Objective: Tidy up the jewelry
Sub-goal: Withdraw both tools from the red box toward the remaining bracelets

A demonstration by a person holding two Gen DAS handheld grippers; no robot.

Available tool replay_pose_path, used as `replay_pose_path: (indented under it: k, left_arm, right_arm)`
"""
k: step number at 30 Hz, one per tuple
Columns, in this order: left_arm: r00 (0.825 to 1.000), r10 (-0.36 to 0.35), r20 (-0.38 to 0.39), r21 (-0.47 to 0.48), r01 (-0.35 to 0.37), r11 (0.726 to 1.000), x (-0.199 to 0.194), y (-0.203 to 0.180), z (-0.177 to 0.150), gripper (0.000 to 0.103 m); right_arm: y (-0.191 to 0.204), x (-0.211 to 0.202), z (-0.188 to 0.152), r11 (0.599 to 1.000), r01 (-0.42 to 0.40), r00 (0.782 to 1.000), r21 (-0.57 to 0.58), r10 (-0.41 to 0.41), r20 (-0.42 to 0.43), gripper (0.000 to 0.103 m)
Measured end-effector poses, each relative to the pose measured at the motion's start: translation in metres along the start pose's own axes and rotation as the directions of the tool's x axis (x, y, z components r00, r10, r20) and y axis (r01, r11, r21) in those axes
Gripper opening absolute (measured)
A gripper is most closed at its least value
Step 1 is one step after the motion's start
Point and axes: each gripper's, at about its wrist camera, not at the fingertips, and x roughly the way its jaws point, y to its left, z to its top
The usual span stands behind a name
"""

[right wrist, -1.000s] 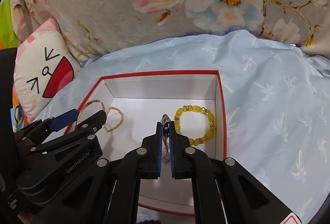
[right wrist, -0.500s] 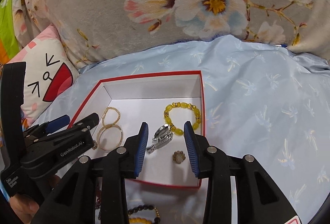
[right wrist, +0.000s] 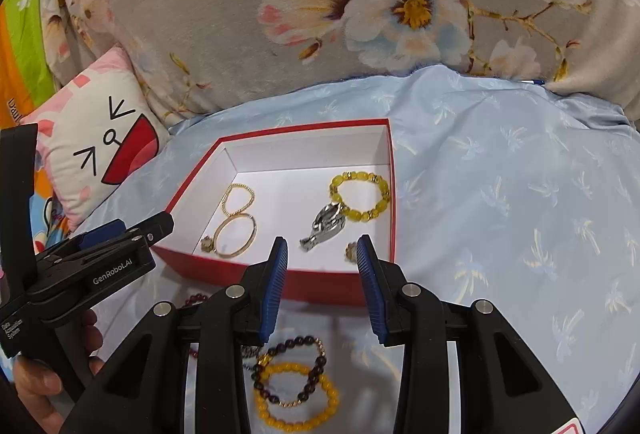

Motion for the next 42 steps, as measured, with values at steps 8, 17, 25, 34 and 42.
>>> replay_pose_path:
  k: [8,17,25,34,42]
  left_arm:
    - [1.0,-0.018,-0.025,-0.004,0.018,1.0,-0.017,0.006,-0.032,0.07]
    - [0.998,-0.03,-0.064,-0.008,0.03,1.0,-0.027,0.009,-0.064,0.07]
    - [0.994,-0.035,-0.101,-0.014,0.034,0.999,-0.029,0.014,-0.088,0.07]
    - [0.99,-0.069,-0.123,-0.002,0.07,0.998,-0.034,0.002,-0.104,0.069]
    - [0.985,-0.106,-0.134,0.023,0.11,0.994,-0.024,-0.027,-0.1,0.064]
  right_arm:
    - [0.005,-0.019,-0.027,1.0,-0.006,1.0,-0.011,0.006,-0.019,0.036]
    - [0.003,-0.033,-0.056,1.0,-0.012,0.998,-0.002,0.012,-0.055,0.036]
    - [0.0,-0.04,-0.079,1.0,-0.01,0.996,0.001,0.01,-0.087,0.036]
    - [-0.002,-0.043,-0.096,1.0,-0.009,0.993,0.005,0.009,-0.115,0.036]
    - [-0.009,-0.043,-0.097,1.0,0.001,0.993,0.015,0.001,-0.115,0.036]
